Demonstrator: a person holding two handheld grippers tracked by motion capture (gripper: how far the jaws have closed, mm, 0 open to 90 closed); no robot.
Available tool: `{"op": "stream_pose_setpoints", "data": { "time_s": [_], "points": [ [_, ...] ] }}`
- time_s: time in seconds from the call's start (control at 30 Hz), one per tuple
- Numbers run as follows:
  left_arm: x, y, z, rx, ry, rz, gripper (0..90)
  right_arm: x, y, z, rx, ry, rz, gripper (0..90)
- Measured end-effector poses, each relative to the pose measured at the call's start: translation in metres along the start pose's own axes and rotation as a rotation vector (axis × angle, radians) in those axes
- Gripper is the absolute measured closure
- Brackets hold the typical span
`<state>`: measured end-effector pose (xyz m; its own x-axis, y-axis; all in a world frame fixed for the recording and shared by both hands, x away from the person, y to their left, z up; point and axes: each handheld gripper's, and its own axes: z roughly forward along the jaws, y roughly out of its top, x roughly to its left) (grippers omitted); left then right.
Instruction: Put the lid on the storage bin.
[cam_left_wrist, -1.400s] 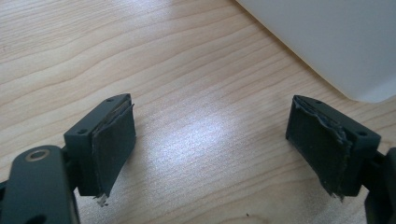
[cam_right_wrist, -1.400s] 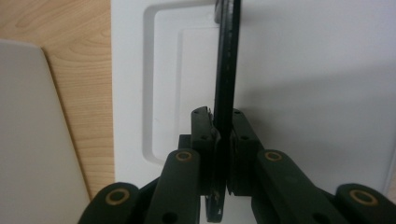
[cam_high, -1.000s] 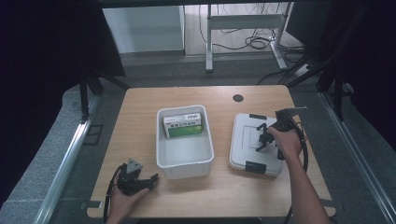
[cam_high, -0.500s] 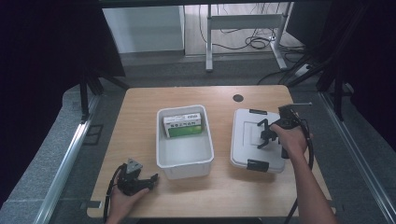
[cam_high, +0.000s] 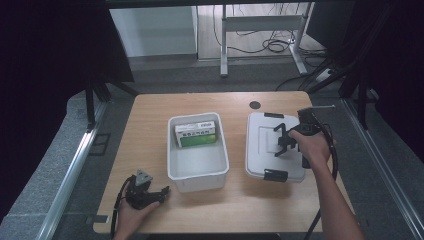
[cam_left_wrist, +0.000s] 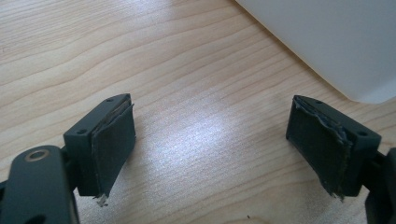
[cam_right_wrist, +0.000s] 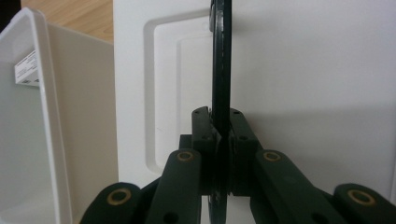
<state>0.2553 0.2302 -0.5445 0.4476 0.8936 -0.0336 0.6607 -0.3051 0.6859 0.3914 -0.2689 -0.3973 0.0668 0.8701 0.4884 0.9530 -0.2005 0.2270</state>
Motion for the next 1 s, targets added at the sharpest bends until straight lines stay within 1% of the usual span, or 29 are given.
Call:
{"op": "stream_pose_setpoints", "data": {
  "time_s": [0.43, 0.53, 0.77, 0.87, 1.0],
  "points": [
    [0.0, 0.0, 0.0, 0.001, -0.001, 0.001, 15.4, 0.006, -0.001, -0.011, -0.011, 0.018, -0.006, 84.6],
    [0.0, 0.0, 0.0, -0.001, -0.001, -0.001, 15.4, 0.009, -0.001, -0.014, -0.016, 0.023, -0.016, 84.5],
    [0.0, 0.001, 0.001, -0.001, -0.001, 0.002, 15.2, 0.016, -0.003, -0.023, -0.029, 0.037, -0.028, 84.5],
    [0.0, 0.001, 0.001, -0.001, -0.002, 0.003, 15.1, 0.02, -0.004, -0.027, -0.03, 0.036, -0.034, 84.5],
    [0.001, 0.001, 0.001, 0.0, -0.003, 0.003, 15.1, 0.028, -0.004, -0.03, -0.028, 0.042, -0.041, 84.6]
  ]
}}
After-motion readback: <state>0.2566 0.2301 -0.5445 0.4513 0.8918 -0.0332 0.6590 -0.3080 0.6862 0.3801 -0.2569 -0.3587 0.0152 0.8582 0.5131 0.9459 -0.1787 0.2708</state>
